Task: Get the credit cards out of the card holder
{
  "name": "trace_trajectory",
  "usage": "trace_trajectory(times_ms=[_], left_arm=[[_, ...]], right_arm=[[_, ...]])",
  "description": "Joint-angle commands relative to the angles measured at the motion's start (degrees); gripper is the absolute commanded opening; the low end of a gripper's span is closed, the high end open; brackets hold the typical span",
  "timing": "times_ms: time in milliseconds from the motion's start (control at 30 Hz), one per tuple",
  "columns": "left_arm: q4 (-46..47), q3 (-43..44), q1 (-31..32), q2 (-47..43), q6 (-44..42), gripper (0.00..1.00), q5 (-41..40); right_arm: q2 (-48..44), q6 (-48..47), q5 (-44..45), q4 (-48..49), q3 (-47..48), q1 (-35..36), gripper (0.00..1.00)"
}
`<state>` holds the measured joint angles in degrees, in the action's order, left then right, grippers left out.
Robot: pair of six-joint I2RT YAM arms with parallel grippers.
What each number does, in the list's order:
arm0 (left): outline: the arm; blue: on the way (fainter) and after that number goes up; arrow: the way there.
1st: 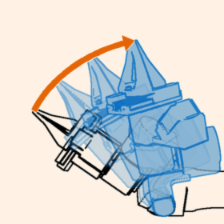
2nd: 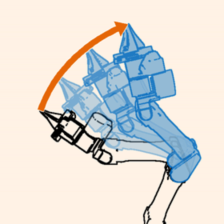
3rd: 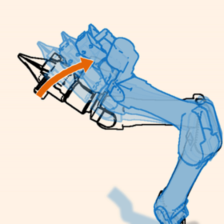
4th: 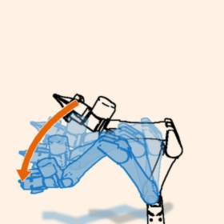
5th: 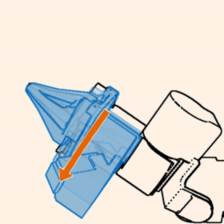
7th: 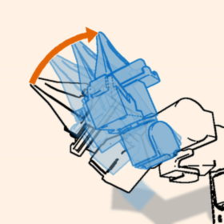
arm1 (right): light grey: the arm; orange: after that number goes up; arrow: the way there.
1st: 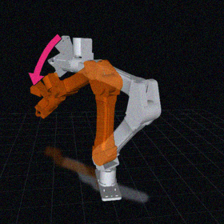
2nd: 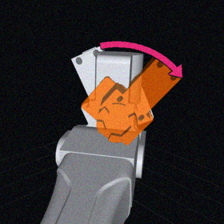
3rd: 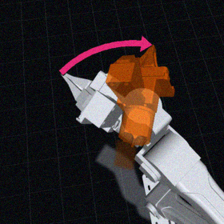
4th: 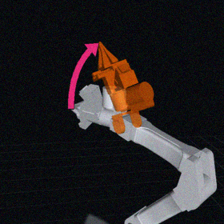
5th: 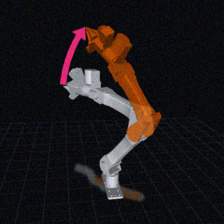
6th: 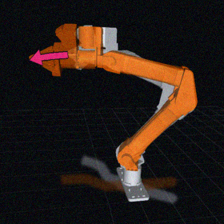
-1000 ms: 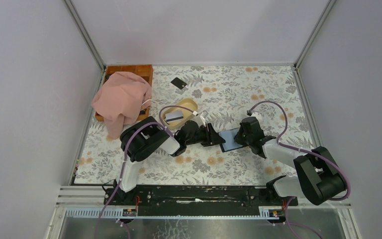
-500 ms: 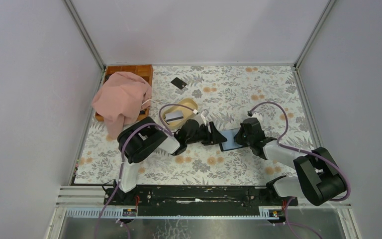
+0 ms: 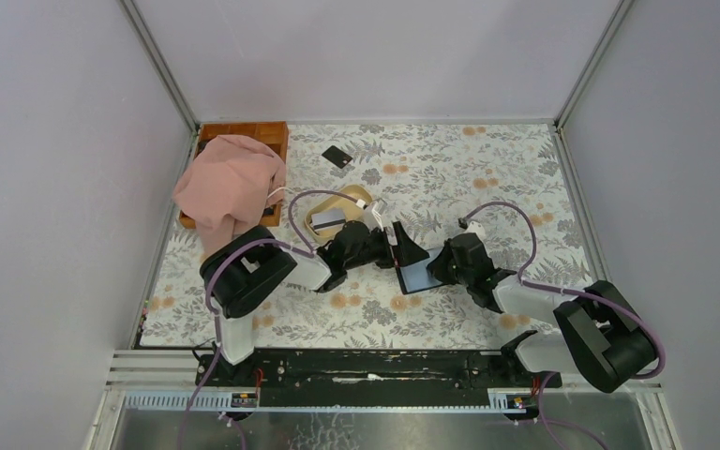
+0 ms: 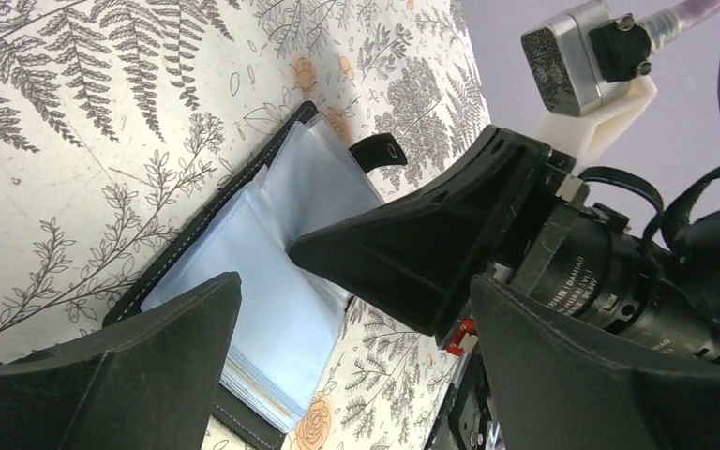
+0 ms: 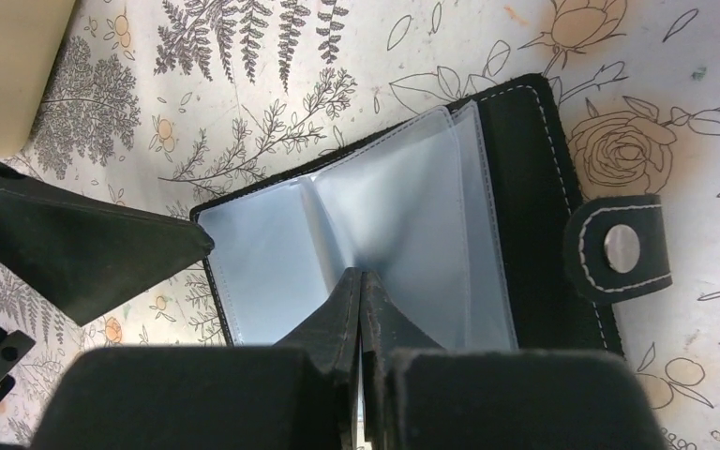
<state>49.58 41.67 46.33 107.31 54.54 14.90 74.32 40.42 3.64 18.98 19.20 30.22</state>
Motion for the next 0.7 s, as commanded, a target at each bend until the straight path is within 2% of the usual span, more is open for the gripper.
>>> trace_trajectory(times_ms=[0,300,367,400,467,500,533,633,667], left_arm=[[1.22,-0.07,0.41,1.30,0.65,1.00,-1.38],[-1.26,-2.94,0.71,-1.88,2.18,1.00,-6.08],[-1.84,-3.04,0.79,-2.00,2.74,0.93,-5.77],[-1.79,-3.15,0.90,-1.92,3.02,0.84,-5.82],[-1.58,-3.57,1.16,-1.84,3.78,0.58,-6.29],[-1.03,-3.89,1.31,-1.77,4.15,0.34,-6.47],[-0.77,-4.23,1.45,-1.81,4.51,0.21,-6.67],[-0.66,-4.74,1.91,-1.81,4.96,0.01,-7.04],[-0.87,-4.80,2.03,-1.77,5.02,0.00,-7.13]], right_arm=[[1.05,2.27,-4.34,-6.84,-2.83,2.36,0.00],[-0.38,2.43,-3.82,-7.16,-3.03,2.31,0.00],[0.03,2.50,-3.80,-6.88,-3.11,2.30,0.00],[0.23,2.51,-3.88,-6.66,-3.15,2.30,0.00],[0.59,2.63,-4.15,-6.14,-3.36,2.30,0.00],[0.70,2.64,-4.16,-5.95,-3.41,2.30,0.00],[0.82,2.64,-4.17,-5.96,-3.41,2.32,0.00],[0.87,2.64,-4.17,-5.81,-3.55,2.30,0.00],[0.83,2.64,-4.17,-5.80,-3.56,2.30,0.00]])
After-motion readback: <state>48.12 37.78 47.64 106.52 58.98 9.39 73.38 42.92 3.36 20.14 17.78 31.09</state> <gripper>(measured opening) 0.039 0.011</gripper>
